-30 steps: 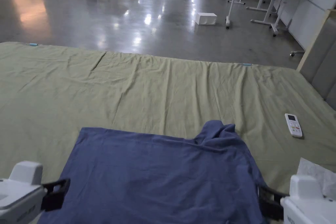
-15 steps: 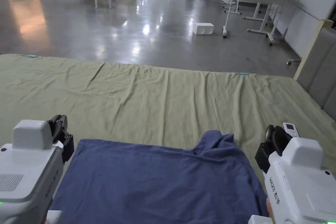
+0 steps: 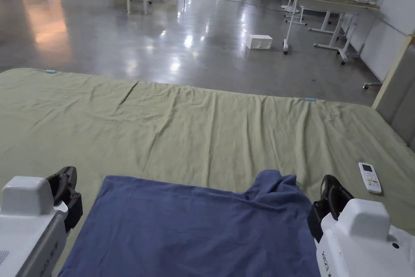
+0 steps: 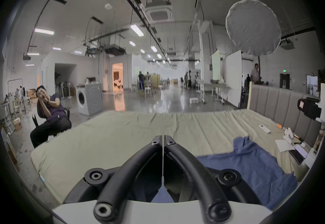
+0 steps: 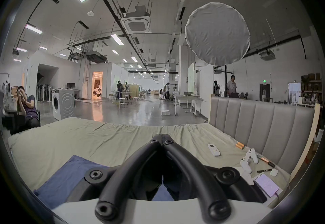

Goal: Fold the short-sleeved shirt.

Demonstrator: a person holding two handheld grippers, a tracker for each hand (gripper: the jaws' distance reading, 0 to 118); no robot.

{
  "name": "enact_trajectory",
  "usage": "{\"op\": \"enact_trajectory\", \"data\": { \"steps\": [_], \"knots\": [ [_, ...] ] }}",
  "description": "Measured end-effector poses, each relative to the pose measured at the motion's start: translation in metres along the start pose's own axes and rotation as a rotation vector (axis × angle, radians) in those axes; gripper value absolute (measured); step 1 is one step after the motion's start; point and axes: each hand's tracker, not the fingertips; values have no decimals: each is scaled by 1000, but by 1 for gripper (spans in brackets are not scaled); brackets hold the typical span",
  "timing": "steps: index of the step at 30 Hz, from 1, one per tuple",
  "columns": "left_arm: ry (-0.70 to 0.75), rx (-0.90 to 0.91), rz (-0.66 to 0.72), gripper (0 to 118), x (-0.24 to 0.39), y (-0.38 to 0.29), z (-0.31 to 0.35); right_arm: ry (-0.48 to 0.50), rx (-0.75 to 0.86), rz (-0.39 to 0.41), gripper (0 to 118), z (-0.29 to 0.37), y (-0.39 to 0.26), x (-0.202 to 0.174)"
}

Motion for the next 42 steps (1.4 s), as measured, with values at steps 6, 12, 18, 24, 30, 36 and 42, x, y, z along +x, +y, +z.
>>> {"op": "enact_trajectory", "data": {
  "steps": [6, 12, 18, 24, 30, 36, 42],
  "knots": [
    [-25, -284, 13, 1, -35, -37, -2, 27, -35, 2, 0, -1, -5, 0],
    [-35, -542, 28, 17, -72, -77, 2, 43, -89, 3, 0, -4, -14, 0],
    [-71, -802, 44, 73, -85, -122, 4, 68, -147, 15, 0, -4, -27, -6],
    [-59, -869, 73, 73, -84, -161, -13, 87, -184, 24, 0, -5, -36, -9],
    [-19, -911, 21, 69, -70, -181, -26, 79, -222, 11, 0, -6, -46, -6],
    [-90, -915, -33, 9, -51, -172, -22, 67, -258, -7, 0, -6, -56, 0],
    [-73, -924, -40, 7, -46, -169, -22, 67, -281, 2, 0, -1, -58, 9]
  ]
}}
